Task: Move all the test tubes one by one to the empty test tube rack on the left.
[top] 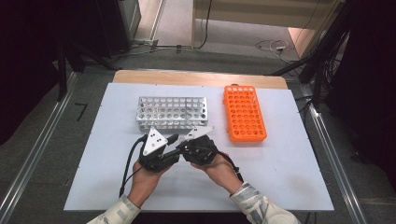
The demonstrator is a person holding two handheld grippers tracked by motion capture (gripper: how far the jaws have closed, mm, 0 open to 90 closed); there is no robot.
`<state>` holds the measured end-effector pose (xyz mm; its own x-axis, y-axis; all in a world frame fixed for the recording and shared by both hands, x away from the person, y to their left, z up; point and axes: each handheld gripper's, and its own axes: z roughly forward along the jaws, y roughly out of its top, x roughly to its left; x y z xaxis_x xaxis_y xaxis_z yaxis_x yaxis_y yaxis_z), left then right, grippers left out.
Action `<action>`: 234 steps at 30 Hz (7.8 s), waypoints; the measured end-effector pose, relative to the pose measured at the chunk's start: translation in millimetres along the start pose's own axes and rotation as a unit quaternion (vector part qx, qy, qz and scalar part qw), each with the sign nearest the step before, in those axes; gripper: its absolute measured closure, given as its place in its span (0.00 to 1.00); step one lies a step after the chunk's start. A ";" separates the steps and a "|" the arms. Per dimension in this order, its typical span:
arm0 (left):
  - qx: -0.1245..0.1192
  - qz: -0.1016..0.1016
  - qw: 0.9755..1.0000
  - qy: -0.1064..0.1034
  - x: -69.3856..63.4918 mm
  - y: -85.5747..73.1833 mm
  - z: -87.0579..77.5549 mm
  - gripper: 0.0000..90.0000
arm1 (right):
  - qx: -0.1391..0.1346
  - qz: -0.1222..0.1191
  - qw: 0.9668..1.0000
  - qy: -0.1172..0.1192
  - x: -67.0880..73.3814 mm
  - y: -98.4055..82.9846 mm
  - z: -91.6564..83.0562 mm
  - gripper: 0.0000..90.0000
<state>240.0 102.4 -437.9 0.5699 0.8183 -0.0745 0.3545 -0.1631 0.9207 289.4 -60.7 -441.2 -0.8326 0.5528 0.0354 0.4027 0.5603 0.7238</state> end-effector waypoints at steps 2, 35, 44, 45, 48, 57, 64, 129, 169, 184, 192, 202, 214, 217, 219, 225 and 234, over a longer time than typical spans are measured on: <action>0.002 0.002 1.000 0.001 0.1 -0.2 0.1 0.74 | 0.000 0.000 1.000 0.002 1.1 0.5 -0.3 0.82; -0.018 -0.015 0.997 0.074 42.2 45.9 3.9 0.84 | -0.004 0.051 0.999 -0.008 -46.2 -25.1 -35.7 0.34; -0.022 -0.017 0.994 0.106 57.8 62.2 10.8 0.84 | -0.011 0.064 0.998 -0.020 -56.0 -29.2 -40.9 0.33; -0.021 -0.017 0.994 0.110 59.9 62.6 11.7 0.84 | -0.012 0.063 0.998 -0.021 -56.3 -29.3 -41.1 0.33; -0.020 -0.017 0.992 0.120 64.3 62.7 15.4 0.84 | -0.011 0.067 0.997 -0.022 -56.7 -29.7 -41.3 0.33; -0.031 -0.023 0.989 0.146 77.4 65.4 19.1 0.84 | -0.011 0.069 0.997 -0.023 -57.5 -30.2 -40.1 0.33; -0.029 -0.023 0.987 0.156 83.9 63.4 27.3 0.84 | -0.010 0.068 0.997 -0.022 -57.5 -30.6 -40.0 0.33; -0.003 -0.059 0.992 0.110 42.1 1.5 2.9 0.29 | -0.049 0.139 0.969 -0.199 -145.0 -47.3 -73.9 0.42; -0.002 -0.054 0.994 0.095 39.5 -1.2 5.0 0.30 | -0.015 0.192 0.934 -0.302 -230.2 -32.5 -33.5 0.78; -0.001 -0.057 0.994 0.095 39.6 -1.3 4.8 0.29 | -0.040 0.190 0.934 -0.301 -225.4 -23.2 -51.7 0.81; 0.000 -0.058 0.994 0.094 39.0 -1.1 4.9 0.27 | -0.059 0.173 0.937 -0.296 -213.1 -13.4 -71.3 0.81; -0.003 -0.056 0.994 0.091 38.2 -0.7 3.7 0.26 | -0.050 0.143 0.954 -0.258 -191.3 -10.2 -77.2 0.81; -0.001 -0.056 0.995 0.084 36.2 -1.0 5.2 0.25 | -0.047 0.093 0.980 -0.172 -142.3 -9.5 -72.1 0.81; -0.001 -0.057 0.995 0.083 35.3 -1.0 5.3 0.25 | -0.046 0.078 0.984 -0.150 -127.4 -10.0 -68.1 0.81; 0.000 -0.056 0.995 0.081 35.0 -0.7 5.1 0.25 | -0.043 0.067 0.987 -0.136 -117.0 -9.8 -64.6 0.81; -0.005 -0.054 0.996 0.075 32.0 0.9 3.2 0.25 | -0.035 0.038 0.994 -0.096 -86.9 -9.9 -50.6 0.81; -0.011 -0.049 0.997 0.054 23.9 3.9 1.0 0.28 | -0.014 0.008 0.998 -0.054 -54.5 -10.2 -28.0 0.81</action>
<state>255.7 120.8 -436.6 0.4503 0.8842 -0.1242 0.3873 -0.0681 0.9194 320.1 -113.9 -431.2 -0.7803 0.6248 -0.0263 0.4026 0.5341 0.7434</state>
